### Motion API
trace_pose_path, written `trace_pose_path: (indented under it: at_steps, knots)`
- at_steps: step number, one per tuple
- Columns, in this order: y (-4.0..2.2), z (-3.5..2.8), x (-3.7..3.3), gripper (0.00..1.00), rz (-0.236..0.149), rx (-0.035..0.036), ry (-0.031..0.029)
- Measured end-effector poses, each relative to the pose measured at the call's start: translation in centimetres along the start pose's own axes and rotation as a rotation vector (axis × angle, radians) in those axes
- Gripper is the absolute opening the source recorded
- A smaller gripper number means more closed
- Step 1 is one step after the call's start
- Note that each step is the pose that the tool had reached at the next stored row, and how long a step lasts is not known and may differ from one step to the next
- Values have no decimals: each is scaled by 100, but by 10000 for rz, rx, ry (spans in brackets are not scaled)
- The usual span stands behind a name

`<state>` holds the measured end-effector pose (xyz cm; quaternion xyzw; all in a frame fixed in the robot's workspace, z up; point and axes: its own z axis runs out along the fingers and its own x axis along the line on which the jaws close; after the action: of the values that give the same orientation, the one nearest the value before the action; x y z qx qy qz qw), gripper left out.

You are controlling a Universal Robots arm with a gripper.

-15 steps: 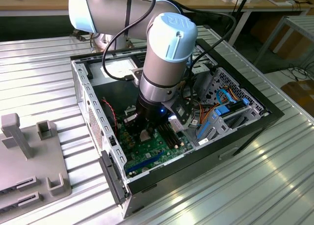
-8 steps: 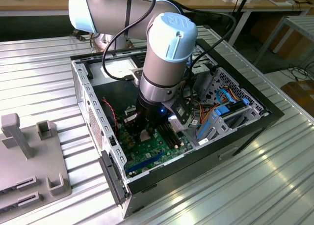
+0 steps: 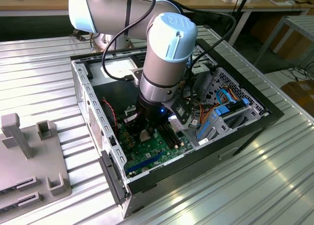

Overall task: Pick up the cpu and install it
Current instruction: 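Place the cpu into insertion slot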

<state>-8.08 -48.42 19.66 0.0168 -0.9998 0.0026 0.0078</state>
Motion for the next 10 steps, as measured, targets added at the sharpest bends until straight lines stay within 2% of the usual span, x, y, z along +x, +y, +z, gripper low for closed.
trace_pose_path:
  at_steps: [10]
  knots:
    - [-1, 5, 0, 47, -4, 1, 0]
